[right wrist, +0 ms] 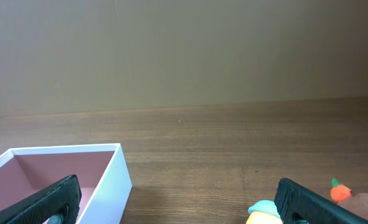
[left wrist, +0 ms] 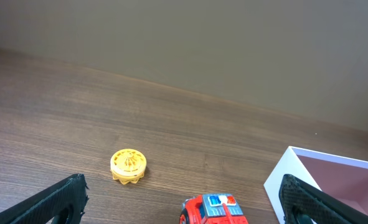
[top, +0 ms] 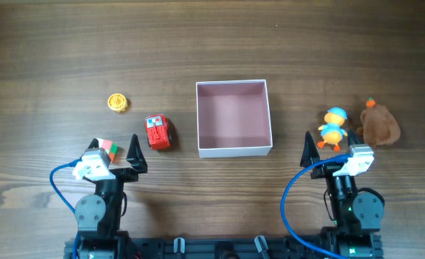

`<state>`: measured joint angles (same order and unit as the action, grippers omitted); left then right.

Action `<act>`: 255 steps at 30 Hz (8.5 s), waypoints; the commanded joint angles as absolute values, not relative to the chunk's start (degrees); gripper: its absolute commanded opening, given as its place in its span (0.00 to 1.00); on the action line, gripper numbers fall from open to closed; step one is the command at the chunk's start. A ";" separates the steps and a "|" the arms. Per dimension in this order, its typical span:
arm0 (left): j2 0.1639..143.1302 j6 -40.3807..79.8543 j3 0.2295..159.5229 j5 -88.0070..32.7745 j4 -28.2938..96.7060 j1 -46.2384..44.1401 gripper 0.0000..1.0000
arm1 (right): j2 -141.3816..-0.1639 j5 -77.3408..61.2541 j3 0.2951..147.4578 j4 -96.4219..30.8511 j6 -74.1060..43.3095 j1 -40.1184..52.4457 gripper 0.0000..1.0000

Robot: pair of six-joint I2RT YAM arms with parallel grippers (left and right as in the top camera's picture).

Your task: Pack container

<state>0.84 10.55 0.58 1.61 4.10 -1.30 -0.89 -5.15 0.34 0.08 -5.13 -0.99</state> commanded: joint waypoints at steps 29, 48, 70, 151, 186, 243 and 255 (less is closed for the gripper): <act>0.51 9.63 0.80 -1.10 3.31 -0.89 1.00 | -1.02 -7.73 0.58 0.19 -11.44 -0.71 1.00; 46.44 9.61 50.52 -7.27 32.62 -0.89 1.00 | -35.16 -8.73 51.24 -42.50 -4.40 -0.71 1.00; 83.29 16.45 67.20 -3.57 53.47 -11.51 1.00 | -60.27 0.43 66.65 -66.06 -5.13 -0.71 1.00; 113.25 26.22 90.28 2.68 51.68 -35.18 0.04 | -57.52 2.57 66.87 -66.70 -6.57 -0.71 1.00; 107.22 25.28 90.41 2.44 51.18 -33.21 0.67 | -57.52 2.57 66.87 -66.72 -6.57 -0.71 1.00; 118.02 13.61 89.62 4.56 44.97 -35.83 0.82 | -57.52 2.55 66.87 -67.35 -6.37 -0.71 1.00; 117.97 7.22 89.65 5.45 44.34 -36.69 0.89 | -57.52 2.57 66.87 -67.33 -6.37 -0.71 1.00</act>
<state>117.60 8.93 89.80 4.49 44.49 -35.90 -57.93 1.58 65.41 -67.31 -5.34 -0.95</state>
